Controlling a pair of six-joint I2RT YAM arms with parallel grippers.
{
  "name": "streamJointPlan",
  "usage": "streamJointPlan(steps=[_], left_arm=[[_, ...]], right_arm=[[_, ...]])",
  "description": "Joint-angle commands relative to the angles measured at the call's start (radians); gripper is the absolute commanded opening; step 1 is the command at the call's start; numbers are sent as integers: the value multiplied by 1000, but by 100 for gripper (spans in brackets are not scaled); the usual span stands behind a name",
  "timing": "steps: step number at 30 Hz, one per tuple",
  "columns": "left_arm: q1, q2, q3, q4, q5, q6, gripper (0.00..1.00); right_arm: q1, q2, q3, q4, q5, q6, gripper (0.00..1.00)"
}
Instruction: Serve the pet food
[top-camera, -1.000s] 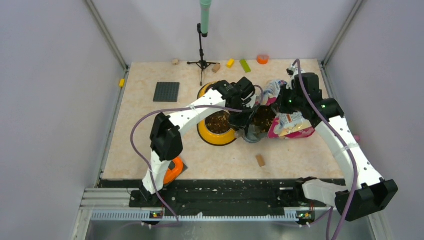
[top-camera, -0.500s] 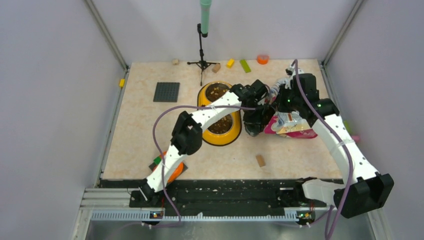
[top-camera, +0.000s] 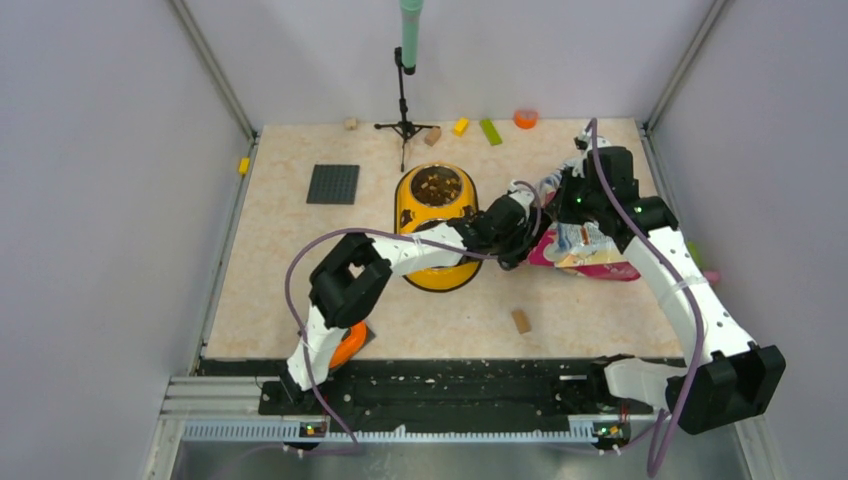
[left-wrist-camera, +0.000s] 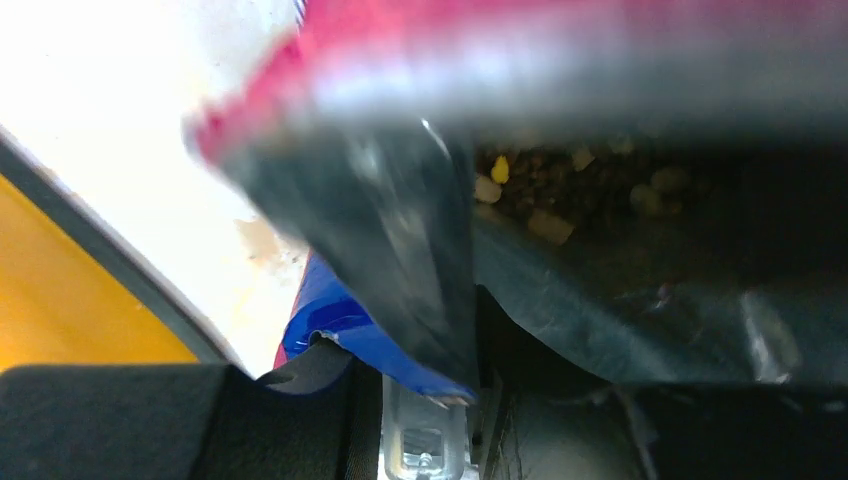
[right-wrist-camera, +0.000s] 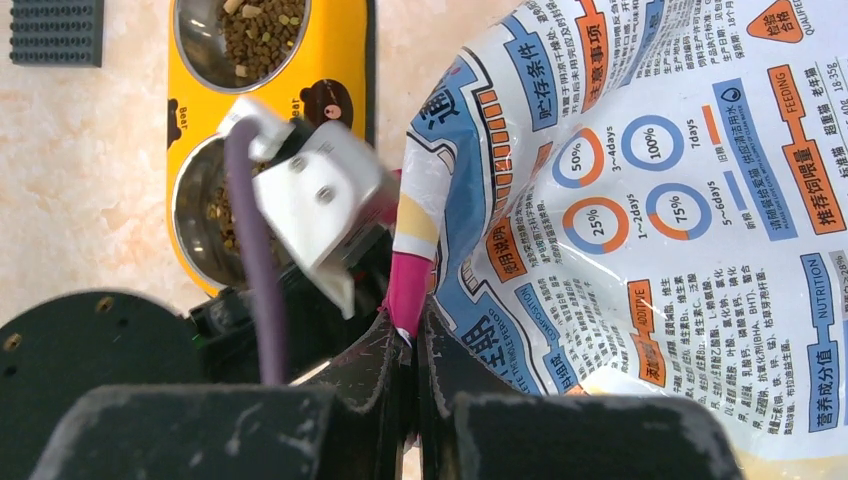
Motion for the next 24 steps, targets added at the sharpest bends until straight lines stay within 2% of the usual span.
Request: streamJointPlan(steps=[1,12,24], left_arm=[[2,-142,-200,428,-62,142,0],[4,-365,-489,563,118,333,0],[4,-521,-631,549,175,392,0]], right_arm=[[-15,-62,56,90,-136,57,0],[-35,-36,83,104,-124,61,0],[-39,-43,97,118,-114,69,0]])
